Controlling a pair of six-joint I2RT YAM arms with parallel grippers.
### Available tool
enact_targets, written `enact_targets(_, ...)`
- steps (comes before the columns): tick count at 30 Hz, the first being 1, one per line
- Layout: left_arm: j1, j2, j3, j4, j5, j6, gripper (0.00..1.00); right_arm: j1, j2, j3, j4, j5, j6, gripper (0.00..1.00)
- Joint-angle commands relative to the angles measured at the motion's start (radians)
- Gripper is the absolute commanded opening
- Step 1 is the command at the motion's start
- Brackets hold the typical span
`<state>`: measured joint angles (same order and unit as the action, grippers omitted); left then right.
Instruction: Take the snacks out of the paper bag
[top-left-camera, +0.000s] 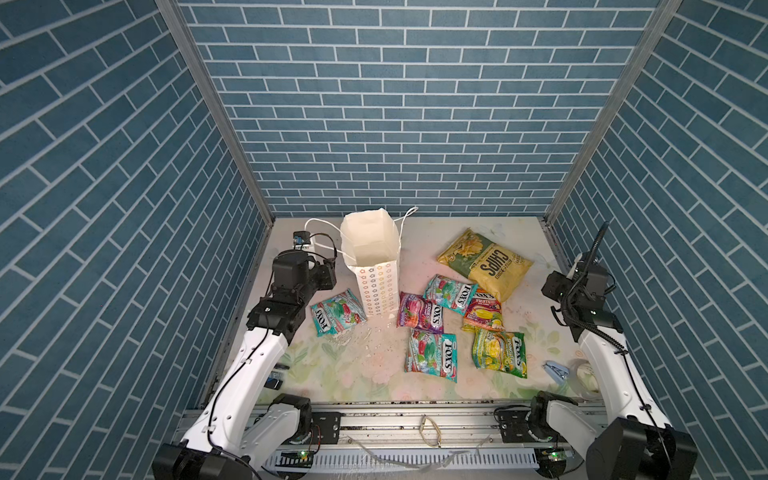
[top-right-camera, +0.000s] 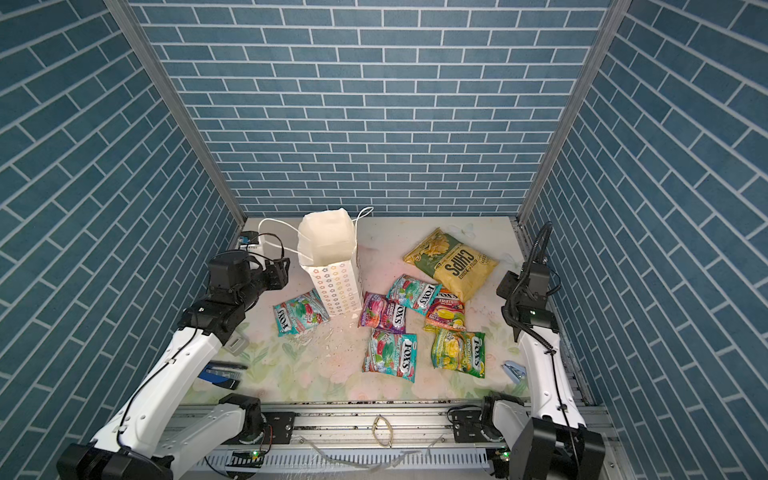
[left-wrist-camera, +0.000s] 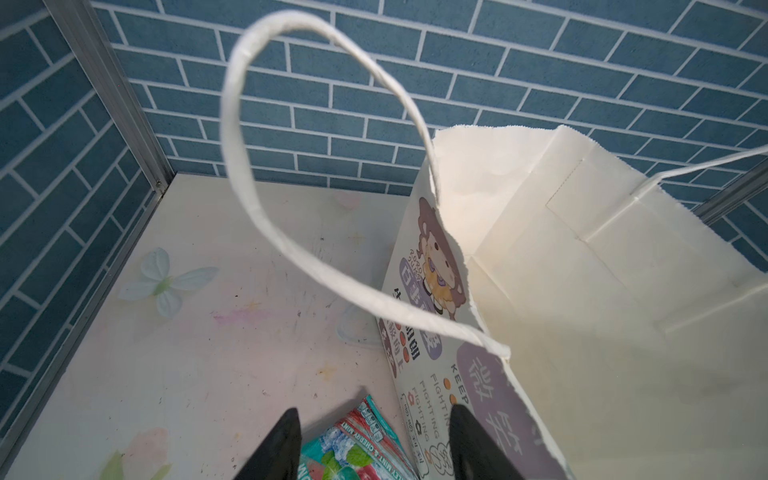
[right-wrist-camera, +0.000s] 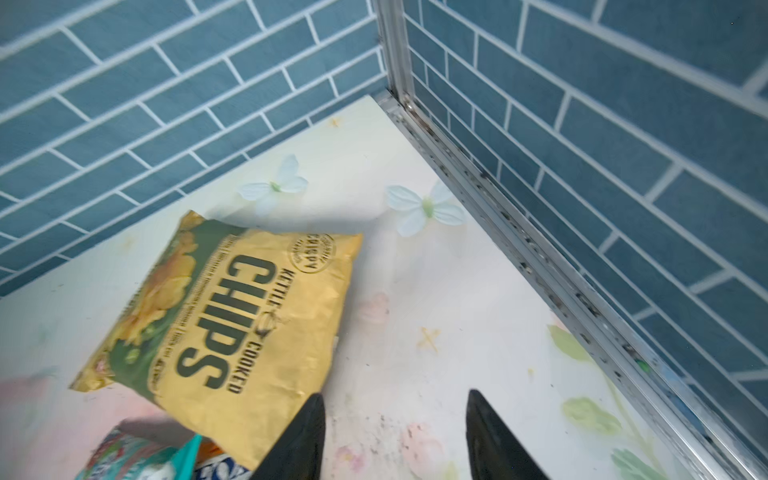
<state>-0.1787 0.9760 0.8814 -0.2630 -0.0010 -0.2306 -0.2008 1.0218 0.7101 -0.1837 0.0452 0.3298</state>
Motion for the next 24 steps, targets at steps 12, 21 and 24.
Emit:
enact_targets(12, 0.048, -0.067, -0.082, 0.091, -0.063, 0.019, 0.59, -0.084, 0.126, -0.341, 0.743, -0.094, -0.028, 0.55)
enact_targets(21, 0.050, -0.076, -0.126, 0.163, -0.059, -0.017, 0.56, -0.068, 0.331, -0.484, 1.200, -0.161, -0.055, 0.57)
enact_targets(24, 0.051, -0.066, -0.158, 0.227, -0.066, -0.027, 0.53, -0.027, 0.403, -0.465, 1.227, -0.152, -0.098, 0.58)
